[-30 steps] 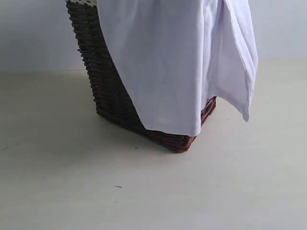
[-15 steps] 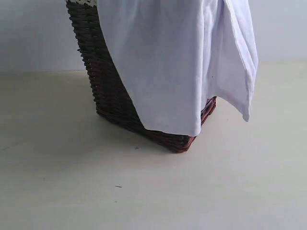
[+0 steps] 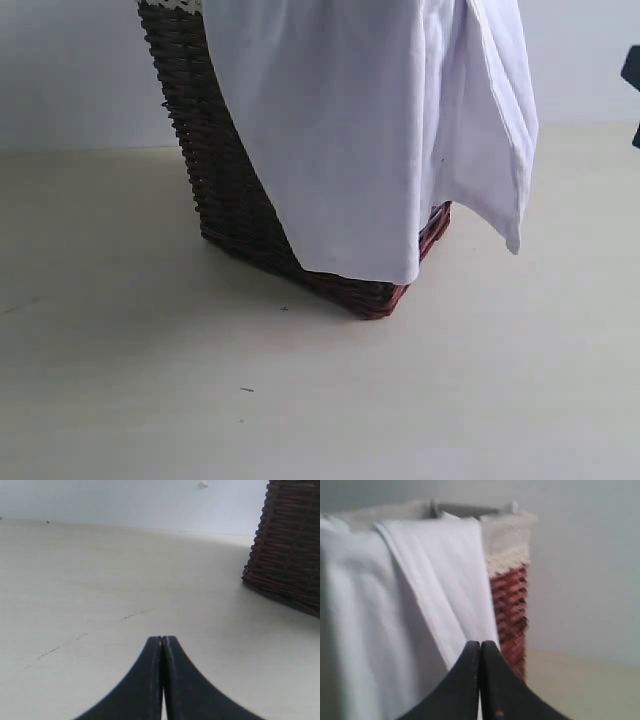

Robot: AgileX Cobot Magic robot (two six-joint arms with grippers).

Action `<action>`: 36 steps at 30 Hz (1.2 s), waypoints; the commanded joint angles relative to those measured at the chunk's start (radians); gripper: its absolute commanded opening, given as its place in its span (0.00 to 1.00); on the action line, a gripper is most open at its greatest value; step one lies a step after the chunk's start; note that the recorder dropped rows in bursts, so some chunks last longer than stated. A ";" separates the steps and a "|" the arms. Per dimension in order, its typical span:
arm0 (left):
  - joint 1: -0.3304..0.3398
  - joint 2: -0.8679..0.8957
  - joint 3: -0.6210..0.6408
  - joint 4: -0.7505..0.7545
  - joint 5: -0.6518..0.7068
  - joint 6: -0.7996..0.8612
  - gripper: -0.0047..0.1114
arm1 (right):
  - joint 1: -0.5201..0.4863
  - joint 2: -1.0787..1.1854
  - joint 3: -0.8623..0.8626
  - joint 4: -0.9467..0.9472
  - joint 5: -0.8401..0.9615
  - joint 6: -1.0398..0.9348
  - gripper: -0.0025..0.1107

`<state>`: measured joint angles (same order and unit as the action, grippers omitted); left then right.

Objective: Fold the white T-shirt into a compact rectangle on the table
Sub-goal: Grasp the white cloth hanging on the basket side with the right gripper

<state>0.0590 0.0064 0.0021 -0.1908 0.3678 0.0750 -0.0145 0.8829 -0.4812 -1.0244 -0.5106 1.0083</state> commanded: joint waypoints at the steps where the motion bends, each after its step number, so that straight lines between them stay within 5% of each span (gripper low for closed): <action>1: -0.005 -0.006 -0.002 -0.005 -0.002 -0.001 0.04 | -0.092 0.019 -0.007 -0.116 -0.379 0.107 0.02; 5: -0.005 -0.006 -0.002 -0.005 -0.002 -0.001 0.04 | -0.092 0.103 -0.007 -0.708 -0.330 0.231 0.02; 8: -0.005 -0.006 -0.002 -0.005 -0.002 -0.001 0.04 | -0.090 0.176 -0.012 -0.720 -0.446 0.305 0.09; 10: -0.005 -0.006 -0.002 -0.005 -0.002 -0.001 0.04 | -0.090 0.220 -0.042 -0.720 -0.503 0.307 0.32; 11: -0.005 -0.006 -0.002 -0.005 -0.002 -0.001 0.04 | -0.090 0.244 -0.065 -0.717 -0.512 0.340 0.52; 13: -0.005 -0.006 -0.002 -0.005 -0.002 -0.001 0.04 | -0.090 0.274 -0.102 -0.666 -0.512 0.410 0.66; 16: -0.005 -0.006 -0.002 -0.005 -0.002 -0.001 0.04 | -0.055 0.316 -0.142 -0.575 -0.508 0.429 0.63; 20: -0.005 -0.006 -0.002 -0.005 -0.002 -0.001 0.04 | 0.168 0.483 -0.275 -0.595 -0.380 0.436 0.63; 27: -0.005 -0.006 -0.002 -0.005 -0.002 -0.001 0.04 | 0.218 0.525 -0.326 -0.668 -0.134 0.482 0.60; 36: -0.005 -0.006 -0.002 -0.005 -0.002 -0.001 0.04 | 0.218 0.536 -0.326 -0.675 -0.065 0.493 0.06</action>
<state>0.0590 0.0064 0.0021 -0.1908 0.3678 0.0750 0.2011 1.4209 -0.8009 -1.6977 -0.5845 1.4849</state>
